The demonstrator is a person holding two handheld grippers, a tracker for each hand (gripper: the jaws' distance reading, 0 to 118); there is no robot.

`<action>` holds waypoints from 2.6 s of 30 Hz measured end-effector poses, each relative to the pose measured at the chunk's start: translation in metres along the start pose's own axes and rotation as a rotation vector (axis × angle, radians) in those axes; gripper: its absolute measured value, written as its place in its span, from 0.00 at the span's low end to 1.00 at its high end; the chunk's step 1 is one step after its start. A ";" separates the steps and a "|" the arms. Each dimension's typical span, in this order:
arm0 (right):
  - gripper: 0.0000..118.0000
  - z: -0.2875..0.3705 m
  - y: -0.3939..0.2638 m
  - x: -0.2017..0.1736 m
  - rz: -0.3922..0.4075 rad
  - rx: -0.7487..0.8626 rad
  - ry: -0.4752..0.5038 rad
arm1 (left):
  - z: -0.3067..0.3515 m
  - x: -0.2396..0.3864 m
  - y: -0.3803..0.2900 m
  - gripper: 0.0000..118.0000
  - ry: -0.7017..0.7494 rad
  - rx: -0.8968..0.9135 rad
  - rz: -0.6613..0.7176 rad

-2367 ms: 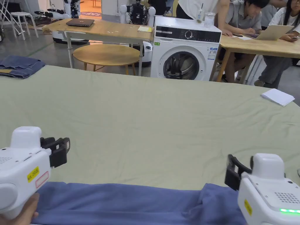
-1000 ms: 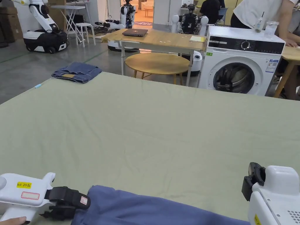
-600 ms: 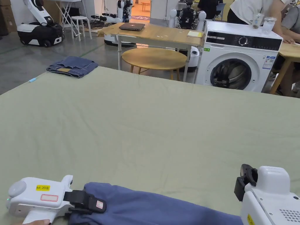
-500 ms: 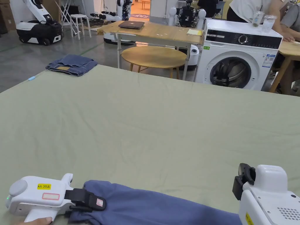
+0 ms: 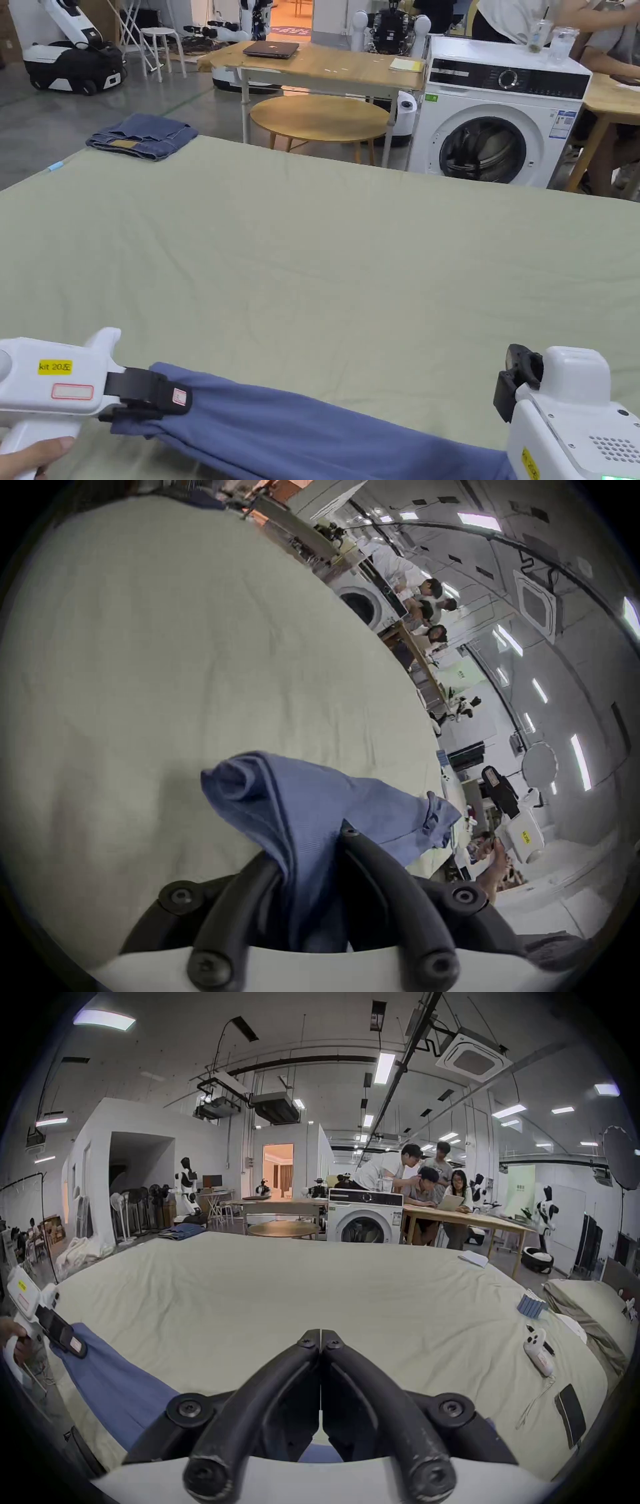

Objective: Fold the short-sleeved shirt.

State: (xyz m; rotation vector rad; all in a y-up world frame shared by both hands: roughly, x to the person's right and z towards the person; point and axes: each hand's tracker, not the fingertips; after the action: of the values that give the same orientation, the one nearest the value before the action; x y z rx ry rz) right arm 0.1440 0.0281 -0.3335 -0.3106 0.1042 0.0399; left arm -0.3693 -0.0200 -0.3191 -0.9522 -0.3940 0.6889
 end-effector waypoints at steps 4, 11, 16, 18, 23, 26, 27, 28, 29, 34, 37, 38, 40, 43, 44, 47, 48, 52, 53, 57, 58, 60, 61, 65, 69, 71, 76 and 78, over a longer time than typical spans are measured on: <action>0.00 0.000 0.004 0.000 0.006 0.011 0.004 | 0.032 0.000 0.009 0.03 0.043 0.020 0.004; 0.00 -0.002 0.006 -0.001 -0.002 0.015 0.019 | 0.069 0.016 0.011 0.03 0.276 0.026 -0.106; 0.00 -0.003 0.006 -0.002 -0.010 0.008 0.026 | 0.062 0.055 0.003 0.03 0.234 0.027 -0.166; 0.00 -0.002 0.005 -0.001 -0.017 0.005 0.029 | 0.053 0.075 0.002 0.03 0.186 0.006 -0.193; 0.00 0.000 0.003 -0.001 -0.014 -0.004 0.027 | 0.017 0.126 -0.006 0.03 0.088 -0.043 -0.258; 0.00 0.001 0.001 0.002 -0.015 -0.009 0.023 | -0.017 0.149 -0.011 0.04 0.072 -0.129 -0.335; 0.00 0.002 0.001 0.003 -0.015 -0.011 0.021 | -0.033 0.155 -0.016 0.04 0.078 -0.150 -0.355; 0.00 0.003 0.000 0.004 -0.016 -0.013 0.019 | -0.048 0.159 -0.020 0.03 0.088 -0.187 -0.354; 0.00 0.003 -0.001 0.005 -0.016 -0.017 0.014 | -0.065 0.161 -0.022 0.03 0.101 -0.223 -0.359; 0.00 0.005 -0.005 0.013 -0.025 -0.036 -0.001 | -0.140 0.159 -0.033 0.04 0.175 -0.340 -0.352; 0.00 0.007 -0.007 0.017 -0.030 -0.043 -0.009 | -0.169 0.149 -0.042 0.03 0.197 -0.385 -0.303; 0.00 0.007 -0.008 0.018 -0.030 -0.046 -0.011 | -0.177 0.149 -0.043 0.03 0.205 -0.394 -0.281; 0.00 0.008 -0.009 0.019 -0.031 -0.049 -0.014 | -0.186 0.144 -0.047 0.04 0.224 -0.397 -0.261; 0.00 0.008 -0.010 0.020 -0.030 -0.057 -0.016 | -0.188 0.141 -0.048 0.12 0.214 -0.390 -0.241; 0.00 0.008 -0.010 0.021 -0.031 -0.061 -0.016 | -0.186 0.140 -0.048 0.22 0.167 -0.389 -0.207; 0.00 0.007 -0.011 0.020 -0.032 -0.064 -0.013 | -0.179 0.153 -0.046 0.33 0.156 -0.391 -0.215; 0.00 0.007 -0.011 0.020 -0.031 -0.066 -0.011 | -0.176 0.157 -0.046 0.33 0.167 -0.393 -0.241; 0.00 0.008 -0.011 0.020 -0.029 -0.065 -0.006 | -0.156 0.178 -0.041 0.33 0.120 -0.364 -0.296; 0.00 0.008 -0.011 0.020 -0.031 -0.066 -0.005 | -0.149 0.182 -0.040 0.33 0.097 -0.352 -0.293; 0.00 0.009 -0.014 0.023 -0.040 -0.072 -0.006 | -0.131 0.198 -0.037 0.33 0.031 -0.312 -0.312; 0.00 0.008 -0.015 0.024 -0.044 -0.074 -0.006 | -0.129 0.200 -0.036 0.30 0.026 -0.303 -0.324; 0.00 0.009 -0.016 0.026 -0.054 -0.078 -0.007 | -0.126 0.200 -0.037 0.16 0.029 -0.268 -0.339; 0.00 0.009 -0.017 0.026 -0.059 -0.079 -0.008 | -0.128 0.198 -0.038 0.11 0.046 -0.255 -0.339; 0.00 0.012 -0.016 0.028 -0.071 -0.070 -0.009 | -0.149 0.176 -0.038 0.04 0.095 -0.205 -0.266; 0.00 0.019 -0.014 0.030 -0.071 -0.041 -0.009 | -0.180 0.154 -0.045 0.04 0.057 -0.227 -0.164; 0.00 0.022 -0.013 0.031 -0.065 -0.025 -0.007 | -0.195 0.143 -0.051 0.04 -0.053 -0.276 -0.067; 0.00 0.032 -0.012 0.032 -0.046 0.044 -0.020 | -0.225 0.119 -0.069 0.02 -0.109 -0.283 0.045; 0.00 0.036 -0.012 0.032 -0.038 0.081 -0.022 | -0.230 0.107 -0.071 0.00 -0.153 -0.273 0.122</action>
State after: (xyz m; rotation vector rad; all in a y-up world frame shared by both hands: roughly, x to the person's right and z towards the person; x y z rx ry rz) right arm 0.1805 0.0285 -0.2993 -0.2314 0.0783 0.0012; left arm -0.1311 -0.1132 -0.3803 -1.1927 -0.5790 0.8364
